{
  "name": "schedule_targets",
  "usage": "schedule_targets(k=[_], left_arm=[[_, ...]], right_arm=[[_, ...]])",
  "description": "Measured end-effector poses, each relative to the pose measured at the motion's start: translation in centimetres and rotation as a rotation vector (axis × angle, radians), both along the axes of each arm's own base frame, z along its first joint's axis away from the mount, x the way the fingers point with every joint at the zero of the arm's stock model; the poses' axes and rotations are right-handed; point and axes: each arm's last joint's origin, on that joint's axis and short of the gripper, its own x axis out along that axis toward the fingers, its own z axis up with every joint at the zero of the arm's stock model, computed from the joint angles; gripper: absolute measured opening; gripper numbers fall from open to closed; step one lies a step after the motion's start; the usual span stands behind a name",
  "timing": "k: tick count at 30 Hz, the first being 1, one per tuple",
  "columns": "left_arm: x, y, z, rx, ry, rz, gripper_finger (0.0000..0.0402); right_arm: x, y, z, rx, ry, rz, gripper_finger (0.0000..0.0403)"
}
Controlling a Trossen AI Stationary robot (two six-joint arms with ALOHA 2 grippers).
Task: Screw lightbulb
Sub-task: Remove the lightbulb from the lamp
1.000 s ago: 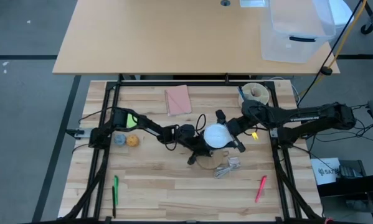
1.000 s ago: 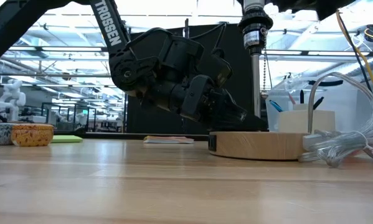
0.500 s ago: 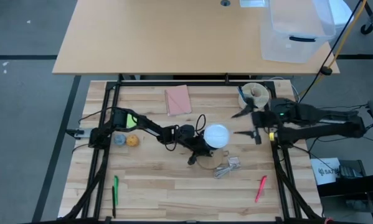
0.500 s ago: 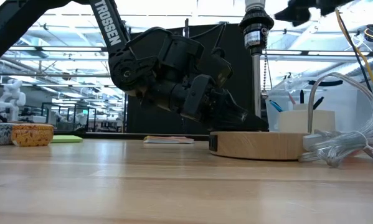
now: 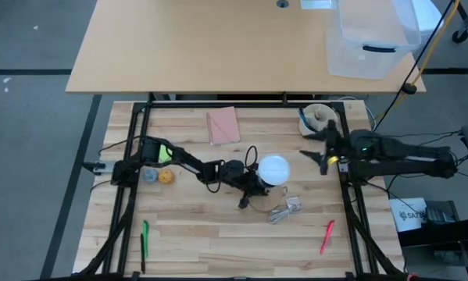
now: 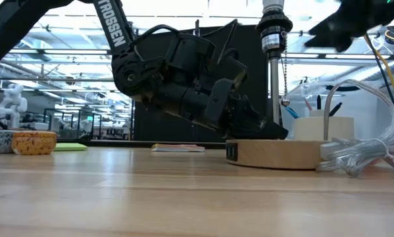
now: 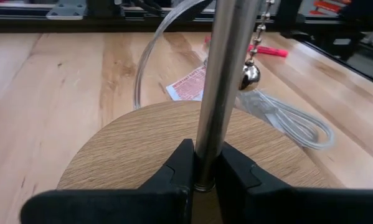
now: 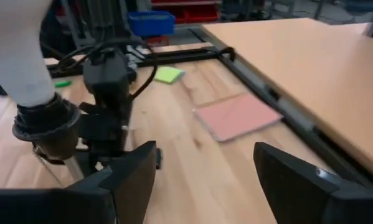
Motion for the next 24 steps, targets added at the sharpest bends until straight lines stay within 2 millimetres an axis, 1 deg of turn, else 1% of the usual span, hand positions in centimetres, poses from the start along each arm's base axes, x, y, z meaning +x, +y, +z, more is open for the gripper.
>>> schedule_targets(k=[3, 6, 10, 12, 14, 18, 24], left_arm=[[0.1, 0.0, 0.0, 0.001, -0.005, 0.042, 0.0039], [0.1, 0.0, 0.0, 0.006, -0.003, 0.094, 0.0039], [0.2, 0.3, 0.0, 0.018, 0.0, 0.199, 0.0039], [0.2, 0.6, 0.0, 0.022, 0.0, 0.27, 0.0039], [0.2, 0.9, 0.0, 0.029, 0.001, 0.365, 0.0039], [0.1, 1.6, 0.0, 0.043, -0.004, 0.553, 0.0039], [0.0, 2.8, 0.0, 0.037, -0.009, 0.698, 0.0039]], right_arm=[[1.8, 0.1, -2.7, 0.017, -0.064, 0.043, 0.0256], [2.8, 0.4, -5.2, 0.012, -0.141, 0.068, 0.025], [3.1, 1.0, -7.2, 0.001, -0.239, 0.069, 0.0241], [3.0, 1.3, -7.8, -0.014, -0.272, 0.07, 0.0235], [2.9, 1.5, -7.8, -0.048, -0.314, 0.081, 0.0228], [2.8, 1.9, -7.0, -0.113, -0.381, 0.1, 0.0218], [2.6, 1.8, -5.4, -0.164, -0.542, 0.065, 0.0215]])
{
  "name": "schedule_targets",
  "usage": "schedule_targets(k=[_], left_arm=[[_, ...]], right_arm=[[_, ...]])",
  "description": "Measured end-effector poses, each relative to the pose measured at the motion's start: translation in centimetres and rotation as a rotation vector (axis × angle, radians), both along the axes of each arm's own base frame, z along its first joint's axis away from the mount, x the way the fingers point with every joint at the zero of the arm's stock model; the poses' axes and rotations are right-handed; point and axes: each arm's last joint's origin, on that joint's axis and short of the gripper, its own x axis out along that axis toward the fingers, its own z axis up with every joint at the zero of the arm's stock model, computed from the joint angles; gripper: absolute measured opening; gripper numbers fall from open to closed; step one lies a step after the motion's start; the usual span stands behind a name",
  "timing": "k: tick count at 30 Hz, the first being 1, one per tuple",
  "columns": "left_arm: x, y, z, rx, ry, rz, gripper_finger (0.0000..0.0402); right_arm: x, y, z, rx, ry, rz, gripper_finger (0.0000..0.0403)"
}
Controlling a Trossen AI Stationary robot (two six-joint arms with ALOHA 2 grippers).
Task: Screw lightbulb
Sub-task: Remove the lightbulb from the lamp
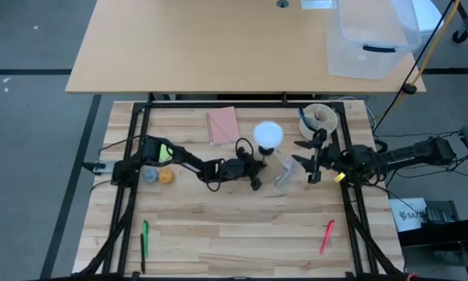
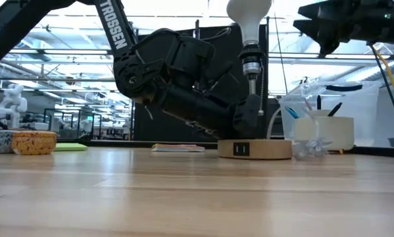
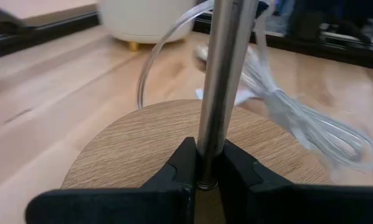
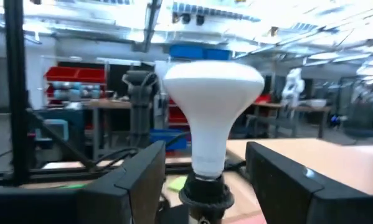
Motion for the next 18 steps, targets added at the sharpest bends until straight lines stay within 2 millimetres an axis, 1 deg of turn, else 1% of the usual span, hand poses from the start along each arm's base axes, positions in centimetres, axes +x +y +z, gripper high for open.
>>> schedule_targets(k=[4, 8, 11, 14, 18], left_arm=[[-0.1, 0.4, 0.0, -0.001, -0.004, 0.044, 0.0039], [-0.1, 0.8, 0.0, -0.001, -0.003, 0.053, 0.0039], [-0.1, 1.0, 0.0, -0.001, -0.002, 0.058, 0.0039], [-0.1, 1.2, 0.0, -0.001, -0.002, 0.062, 0.0039], [-0.1, 1.2, 0.0, -0.001, -0.002, 0.063, 0.0039]], right_arm=[[0.2, -0.2, -0.1, -0.016, 0.016, -0.069, 0.0215], [0.6, -0.2, -0.5, -0.038, 0.045, -0.079, 0.0221], [0.8, -0.3, -0.4, -0.037, 0.032, -0.074, 0.0237], [0.9, -0.4, -0.3, 0.005, 0.008, -0.074, 0.0258], [1.6, -0.6, -0.1, 0.024, 0.032, -0.078, 0.0287]])
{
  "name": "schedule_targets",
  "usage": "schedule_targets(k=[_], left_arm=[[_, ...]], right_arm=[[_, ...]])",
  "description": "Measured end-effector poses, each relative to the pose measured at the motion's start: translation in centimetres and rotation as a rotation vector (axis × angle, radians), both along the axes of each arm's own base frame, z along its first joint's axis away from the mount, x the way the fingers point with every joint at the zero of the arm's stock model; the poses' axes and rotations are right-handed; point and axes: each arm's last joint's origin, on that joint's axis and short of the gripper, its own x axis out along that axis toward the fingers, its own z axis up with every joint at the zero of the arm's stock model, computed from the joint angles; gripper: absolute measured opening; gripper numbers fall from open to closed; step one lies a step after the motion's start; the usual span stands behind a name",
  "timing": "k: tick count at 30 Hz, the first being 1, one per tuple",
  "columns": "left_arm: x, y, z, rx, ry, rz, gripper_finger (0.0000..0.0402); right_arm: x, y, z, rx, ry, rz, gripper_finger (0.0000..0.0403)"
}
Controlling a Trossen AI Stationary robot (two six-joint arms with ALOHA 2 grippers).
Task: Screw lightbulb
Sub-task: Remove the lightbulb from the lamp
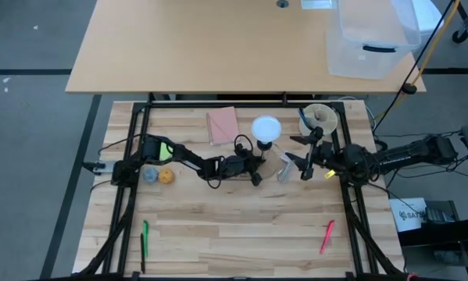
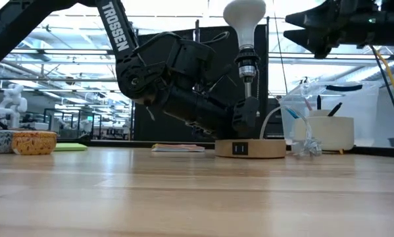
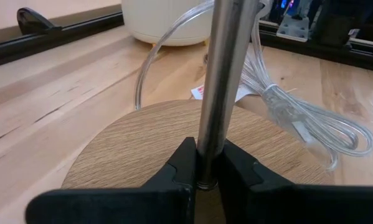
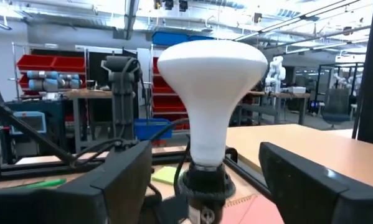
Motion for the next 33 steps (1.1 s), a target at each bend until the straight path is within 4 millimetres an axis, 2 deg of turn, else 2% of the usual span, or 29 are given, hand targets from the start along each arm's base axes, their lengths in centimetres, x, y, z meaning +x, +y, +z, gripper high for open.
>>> schedule_targets(k=[7, 13, 25, 33], left_arm=[[0.0, 0.0, 0.0, -0.001, 0.0, 0.0, 0.0039], [0.0, 0.0, 0.0, -0.005, -0.002, 0.001, 0.0039], [0.0, -0.1, 0.0, -0.011, -0.004, 0.002, 0.0039], [0.0, -0.1, 0.0, -0.007, -0.002, -0.003, 0.0039]], right_arm=[[2.6, 0.1, 1.5, 0.012, 0.035, -0.007, 0.0302], [4.7, -0.1, 0.8, 0.026, 0.117, -0.107, 0.03], [8.3, -0.1, 1.8, 0.023, 0.085, -0.123, 0.03], [10.7, -1.5, 1.0, 0.08, 0.144, -0.173, 0.0299]])
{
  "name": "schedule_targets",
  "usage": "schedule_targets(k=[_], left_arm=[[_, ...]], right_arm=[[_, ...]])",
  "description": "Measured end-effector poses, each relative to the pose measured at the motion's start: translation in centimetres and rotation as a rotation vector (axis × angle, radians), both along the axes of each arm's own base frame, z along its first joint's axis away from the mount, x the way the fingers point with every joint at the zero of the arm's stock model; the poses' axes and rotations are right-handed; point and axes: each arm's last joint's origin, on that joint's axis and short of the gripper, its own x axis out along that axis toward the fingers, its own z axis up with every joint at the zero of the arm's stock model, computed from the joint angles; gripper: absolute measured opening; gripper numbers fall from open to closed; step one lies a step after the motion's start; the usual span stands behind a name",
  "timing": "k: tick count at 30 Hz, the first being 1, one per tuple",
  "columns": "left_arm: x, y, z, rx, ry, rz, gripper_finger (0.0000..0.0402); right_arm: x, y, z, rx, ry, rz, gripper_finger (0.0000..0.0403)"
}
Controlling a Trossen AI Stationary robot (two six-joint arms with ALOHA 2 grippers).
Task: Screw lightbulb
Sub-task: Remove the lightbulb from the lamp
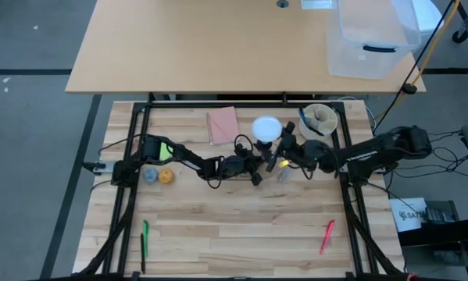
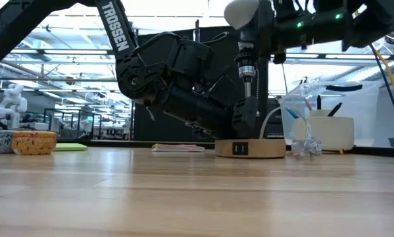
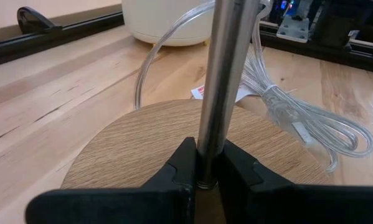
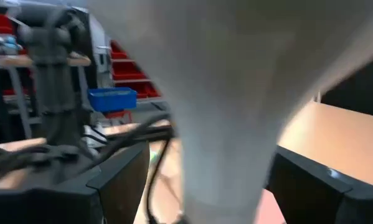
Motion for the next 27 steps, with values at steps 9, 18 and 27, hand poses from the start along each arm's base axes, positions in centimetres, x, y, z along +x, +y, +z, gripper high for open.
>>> schedule_targets(k=[9, 18, 27], left_arm=[[0.0, -0.01, 0.0, 0.003, 0.002, -0.004, 0.0039], [0.01, -0.04, 0.0, 0.005, 0.003, -0.006, 0.0039], [-0.01, -0.08, -0.05, -0.001, 0.006, -0.029, 0.0039]], right_arm=[[0.01, -0.49, 0.18, -0.02, -0.011, 0.016, 0.0234], [-0.25, -0.43, 0.67, -0.047, -0.019, 0.043, 0.0139], [-0.22, -0.6, 0.56, -0.061, 0.003, 0.119, 0.0139]])
